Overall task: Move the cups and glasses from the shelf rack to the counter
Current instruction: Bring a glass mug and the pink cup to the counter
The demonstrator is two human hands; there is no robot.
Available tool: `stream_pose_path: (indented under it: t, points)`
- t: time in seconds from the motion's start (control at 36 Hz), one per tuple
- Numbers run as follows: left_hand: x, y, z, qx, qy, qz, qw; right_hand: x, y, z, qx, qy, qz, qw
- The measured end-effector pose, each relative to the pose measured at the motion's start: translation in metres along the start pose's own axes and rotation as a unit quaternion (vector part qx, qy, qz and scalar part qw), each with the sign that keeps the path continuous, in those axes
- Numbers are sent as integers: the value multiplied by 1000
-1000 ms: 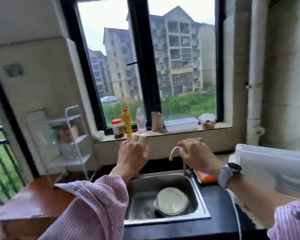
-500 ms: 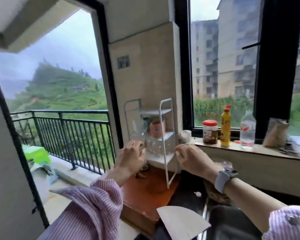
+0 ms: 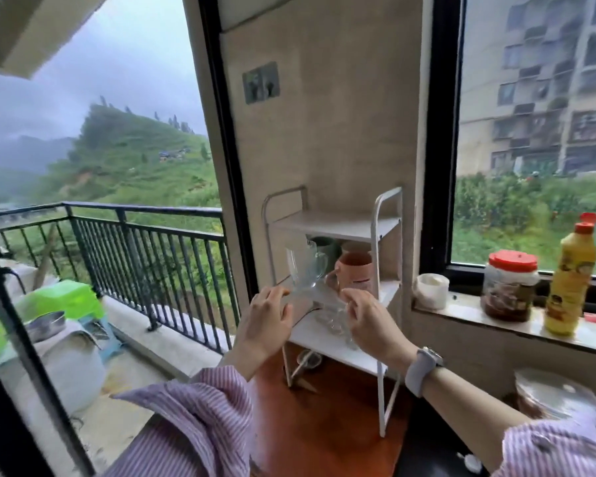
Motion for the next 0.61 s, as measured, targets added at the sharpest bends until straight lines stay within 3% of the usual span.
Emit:
stream_pose_path:
  t: [0.19,0.33,0.44,0.61]
  points:
    - [68,-46,-54,-52,-12,-34,998,66,-61,38,54,-100,47,992]
    - [115,-72,-76,-95,-57,-59,992,108,-90,63,190,-226,147,944]
    - [141,-92,-79,-132,-95,-77,984,120,-101,66,191,-216,150,946]
    - [153,-122,-72,-209,-85,-117,967,130,-104,67,251,-215,189,925]
Point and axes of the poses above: each hand's wrist, its own x-axis towards the middle knuckle, its own y-axis out of the back of the hand, z = x × y, the point moved 2 cm from there along x, towards the middle knuckle, and after that the axes turned 9 degrees about y, right-handed, at the moved point
